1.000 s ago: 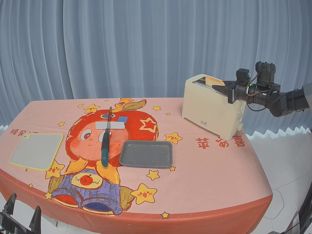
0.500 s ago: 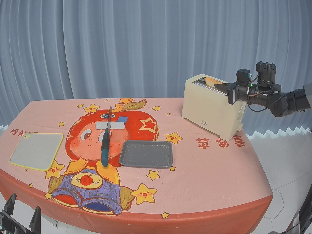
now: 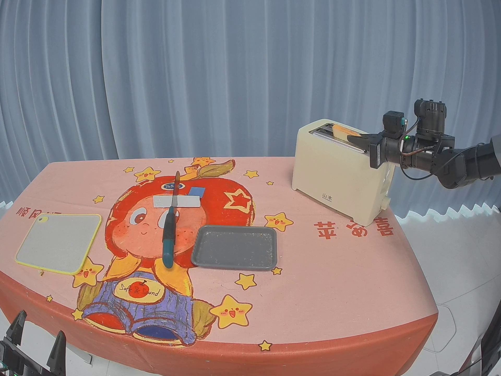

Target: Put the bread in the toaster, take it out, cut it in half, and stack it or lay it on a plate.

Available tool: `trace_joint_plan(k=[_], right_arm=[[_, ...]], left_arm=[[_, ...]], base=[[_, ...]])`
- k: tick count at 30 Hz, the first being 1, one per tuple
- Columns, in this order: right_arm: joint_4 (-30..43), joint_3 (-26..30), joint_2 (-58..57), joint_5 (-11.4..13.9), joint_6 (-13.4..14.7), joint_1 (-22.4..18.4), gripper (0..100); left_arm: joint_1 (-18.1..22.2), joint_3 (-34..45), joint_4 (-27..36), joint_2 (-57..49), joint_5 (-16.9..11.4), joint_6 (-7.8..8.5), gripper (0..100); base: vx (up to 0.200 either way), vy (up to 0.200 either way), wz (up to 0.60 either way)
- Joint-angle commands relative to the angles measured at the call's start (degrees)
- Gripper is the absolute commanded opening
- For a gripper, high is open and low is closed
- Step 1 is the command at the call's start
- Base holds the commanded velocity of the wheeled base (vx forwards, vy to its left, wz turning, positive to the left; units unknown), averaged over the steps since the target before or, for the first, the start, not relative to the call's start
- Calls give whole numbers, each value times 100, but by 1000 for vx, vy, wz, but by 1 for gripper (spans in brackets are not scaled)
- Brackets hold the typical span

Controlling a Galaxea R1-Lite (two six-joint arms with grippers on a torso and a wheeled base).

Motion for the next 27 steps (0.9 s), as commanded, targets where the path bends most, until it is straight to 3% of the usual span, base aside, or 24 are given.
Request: trace_joint_plan(k=[1, 7, 14, 19, 27], right_arm=[[-16, -110, -157, 14, 48, -4, 0], [-8, -277, -333, 22, 285, -13, 0], [71, -356, -527, 22, 329, -13, 0], [71, -382, -650, 22, 592, 13, 0], [80, -435, -658, 22, 601, -4, 0]], left_arm=[[2, 101, -8, 0, 0, 0, 100], [2, 101, 1, 9, 0, 0, 100], [2, 101, 1, 9, 0, 0, 100], [2, 101, 1, 9, 0, 0, 100], [2, 101, -8, 0, 0, 0, 100]], base=[[0, 0, 0], [0, 0, 0], [0, 0, 0], [0, 0, 0], [0, 0, 0]])
